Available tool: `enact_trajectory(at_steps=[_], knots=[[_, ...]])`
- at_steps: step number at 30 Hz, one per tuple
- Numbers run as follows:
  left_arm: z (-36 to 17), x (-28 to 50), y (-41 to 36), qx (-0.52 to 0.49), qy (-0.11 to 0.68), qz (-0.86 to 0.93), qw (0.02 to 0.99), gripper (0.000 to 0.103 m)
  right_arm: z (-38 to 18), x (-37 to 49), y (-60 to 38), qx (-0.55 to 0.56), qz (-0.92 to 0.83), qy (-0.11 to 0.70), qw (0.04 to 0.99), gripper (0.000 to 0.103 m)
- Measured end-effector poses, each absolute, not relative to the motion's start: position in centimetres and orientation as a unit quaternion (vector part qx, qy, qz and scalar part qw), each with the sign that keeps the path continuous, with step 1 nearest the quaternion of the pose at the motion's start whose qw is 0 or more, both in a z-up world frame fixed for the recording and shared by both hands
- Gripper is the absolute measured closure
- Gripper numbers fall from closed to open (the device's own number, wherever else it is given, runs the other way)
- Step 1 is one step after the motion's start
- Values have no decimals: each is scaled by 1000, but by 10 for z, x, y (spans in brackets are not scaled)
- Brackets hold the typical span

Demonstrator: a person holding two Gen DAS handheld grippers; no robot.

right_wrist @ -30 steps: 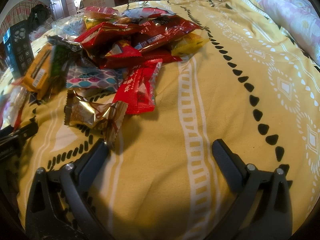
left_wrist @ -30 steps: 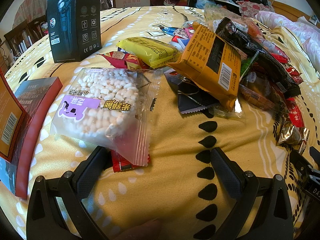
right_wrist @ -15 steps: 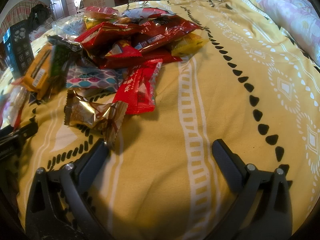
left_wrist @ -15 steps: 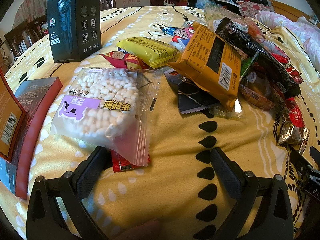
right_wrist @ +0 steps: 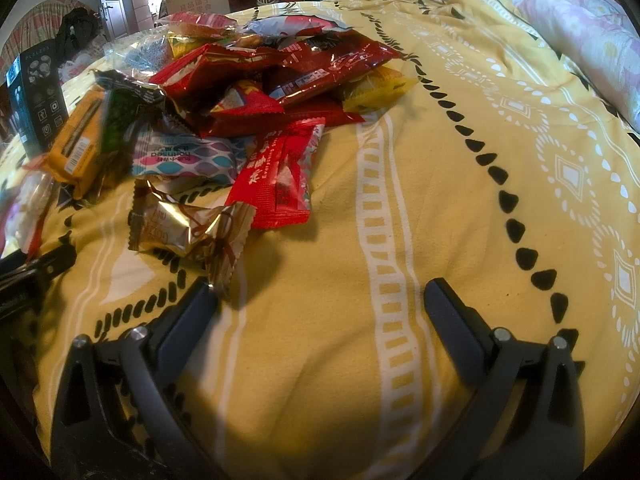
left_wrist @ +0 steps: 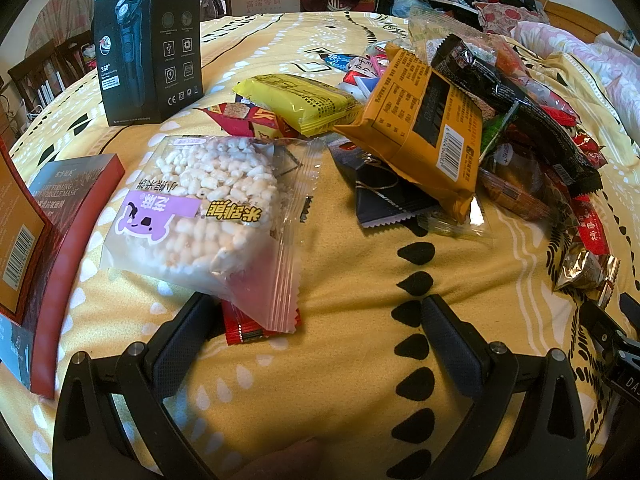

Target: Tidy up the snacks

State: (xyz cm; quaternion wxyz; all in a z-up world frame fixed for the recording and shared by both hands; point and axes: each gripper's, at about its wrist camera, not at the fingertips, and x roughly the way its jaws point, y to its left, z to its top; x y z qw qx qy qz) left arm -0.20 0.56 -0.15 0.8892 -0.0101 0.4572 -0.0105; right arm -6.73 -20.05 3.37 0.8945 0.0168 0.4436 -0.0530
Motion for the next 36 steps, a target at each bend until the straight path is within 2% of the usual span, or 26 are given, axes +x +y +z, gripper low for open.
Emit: enact_trajectory(at_steps=[17,22,24,28,30,31,33,34,36], knots=[[1,-6,2,4,465,-6,885,0,34,-68,-200,16,-54,444,894,0],[9,-22,9,15,480,-55,876,0,38,-67,-204,18,-39,461,886,0],[11,-31,14,21,479,-80,874,0,48,-70,-205,6,-29,464,885,1],[13,-47,21,17,471,-102,876,0,101,-86,-201,-15,-5,407,913,4],[15,-51,19,20,468,-103,878,1,134,-82,-201,2,22,378,926,9],[16,-51,18,21,468,-105,877,1,148,-76,-201,9,33,368,929,18],[20,-53,17,18,467,-117,876,1,173,-48,-200,31,69,367,927,24],[23,-52,17,16,464,-122,877,1,179,-32,-200,41,91,374,922,32],[27,-54,15,22,457,-134,879,1,188,8,-199,39,110,394,912,32]])
